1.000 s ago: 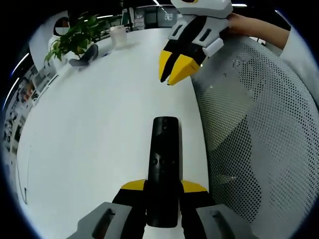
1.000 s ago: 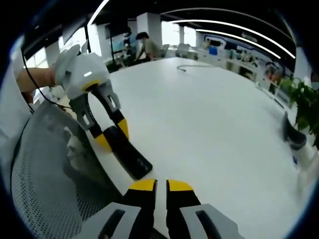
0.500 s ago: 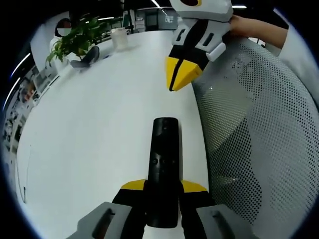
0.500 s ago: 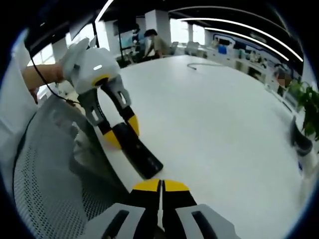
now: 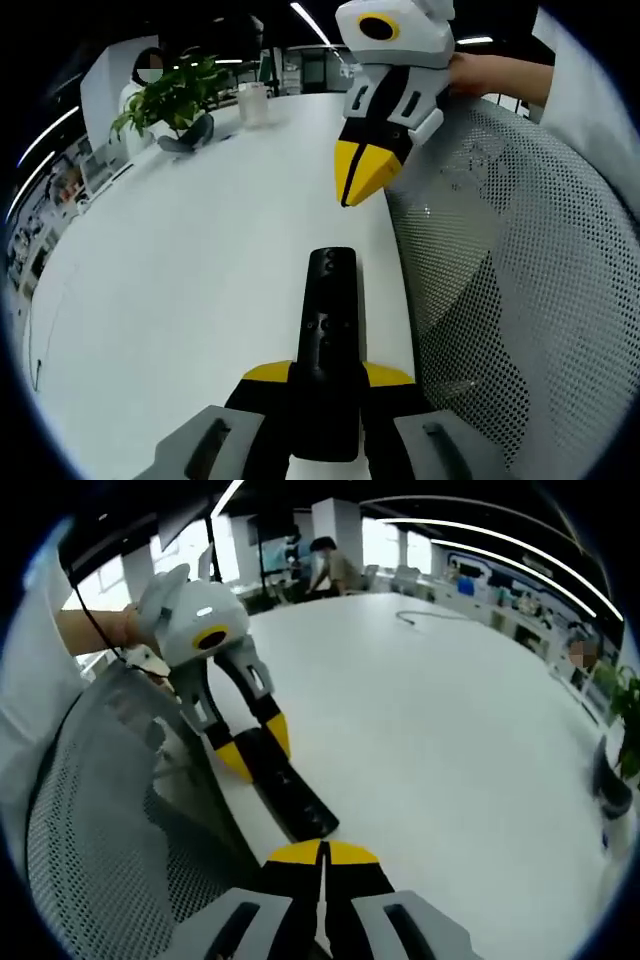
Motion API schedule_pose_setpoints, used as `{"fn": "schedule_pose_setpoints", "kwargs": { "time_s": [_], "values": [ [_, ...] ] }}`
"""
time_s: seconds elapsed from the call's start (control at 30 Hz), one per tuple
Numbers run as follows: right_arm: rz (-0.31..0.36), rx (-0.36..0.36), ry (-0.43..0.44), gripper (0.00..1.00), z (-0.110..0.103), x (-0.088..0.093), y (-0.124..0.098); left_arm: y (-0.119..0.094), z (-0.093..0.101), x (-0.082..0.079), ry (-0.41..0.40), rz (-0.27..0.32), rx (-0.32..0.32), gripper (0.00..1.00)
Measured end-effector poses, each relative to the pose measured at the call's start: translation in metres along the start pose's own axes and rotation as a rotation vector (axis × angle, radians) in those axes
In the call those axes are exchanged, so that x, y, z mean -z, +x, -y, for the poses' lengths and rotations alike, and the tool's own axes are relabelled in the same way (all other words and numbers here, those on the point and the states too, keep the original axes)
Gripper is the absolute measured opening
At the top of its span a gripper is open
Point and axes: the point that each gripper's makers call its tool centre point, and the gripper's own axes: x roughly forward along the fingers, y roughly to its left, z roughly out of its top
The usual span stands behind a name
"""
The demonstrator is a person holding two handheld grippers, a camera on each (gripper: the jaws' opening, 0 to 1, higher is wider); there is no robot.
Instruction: Press the specified remote control buttons in sequence, fully releasing each button before pressing the next.
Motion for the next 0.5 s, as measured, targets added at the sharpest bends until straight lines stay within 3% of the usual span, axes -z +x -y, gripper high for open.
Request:
{"fn": "schedule_pose_setpoints", "kwargs": {
  "time_s": [0.3, 0.5],
  "values": [
    [-0.028, -0.062, -0.044, 0.0, -0.008, -0.005, 0.021, -0.001, 0.002, 0.0, -0.014, 0.061, -0.012, 0.24],
    [-0.071, -0.088, -0.061, 0.0, -0.012, 0.003, 0.03, -0.002, 0.004, 0.0, -0.021, 0.092, -0.027, 0.24]
  ]
}}
